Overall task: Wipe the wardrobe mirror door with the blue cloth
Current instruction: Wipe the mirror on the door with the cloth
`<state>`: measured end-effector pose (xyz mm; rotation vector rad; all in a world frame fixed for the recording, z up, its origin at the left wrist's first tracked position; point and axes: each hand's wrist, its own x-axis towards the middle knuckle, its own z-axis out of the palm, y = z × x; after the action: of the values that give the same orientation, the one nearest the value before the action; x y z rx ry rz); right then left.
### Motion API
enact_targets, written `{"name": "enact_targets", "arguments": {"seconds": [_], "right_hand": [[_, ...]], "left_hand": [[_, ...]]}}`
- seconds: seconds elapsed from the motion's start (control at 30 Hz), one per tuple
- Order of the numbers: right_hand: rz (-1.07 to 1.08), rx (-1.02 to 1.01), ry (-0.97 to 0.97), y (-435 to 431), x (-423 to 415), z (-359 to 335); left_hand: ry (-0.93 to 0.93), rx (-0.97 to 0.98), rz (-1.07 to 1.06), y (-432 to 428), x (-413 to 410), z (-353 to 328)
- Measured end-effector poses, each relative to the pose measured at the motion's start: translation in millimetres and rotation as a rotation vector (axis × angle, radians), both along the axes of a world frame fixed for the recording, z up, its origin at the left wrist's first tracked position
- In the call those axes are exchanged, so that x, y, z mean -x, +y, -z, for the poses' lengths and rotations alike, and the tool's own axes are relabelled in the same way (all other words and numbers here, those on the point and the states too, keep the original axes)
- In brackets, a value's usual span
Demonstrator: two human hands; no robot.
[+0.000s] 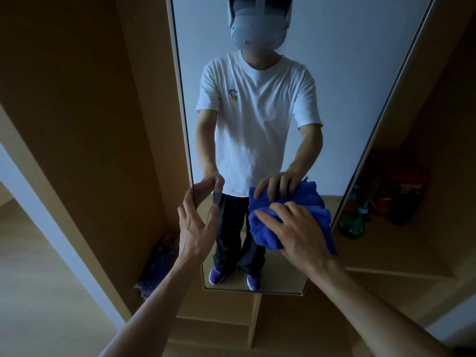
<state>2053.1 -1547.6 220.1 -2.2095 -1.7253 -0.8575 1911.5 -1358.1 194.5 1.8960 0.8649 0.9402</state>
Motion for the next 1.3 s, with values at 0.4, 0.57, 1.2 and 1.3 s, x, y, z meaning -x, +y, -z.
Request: {"name": "enact_targets", "arguments": {"seconds": [0.4,0.57,1.2,1.3], "right_hand": [[0.076,-0.315,-0.1,-40.1,-35.9,-117.5],[0.056,-0.321,-0.142,-47.1,-41.3,-129.9],[0.075,-0.009,-0.021,-65.0,-50.5,16.4],[0.077,-0.02,-0.008,-65.5,-51.3,11.4]], "left_hand": [[0.019,0.031,-0.103,-19.0,-13.8,-2.0],[0.024,0.054,-0.133,-21.9,-16.5,-5.5],[0.072,0.044,-0.164,-22.8,-17.9,-0.2],[0.075,0.036,-0.162,-24.1,-16.7,0.8]]}}
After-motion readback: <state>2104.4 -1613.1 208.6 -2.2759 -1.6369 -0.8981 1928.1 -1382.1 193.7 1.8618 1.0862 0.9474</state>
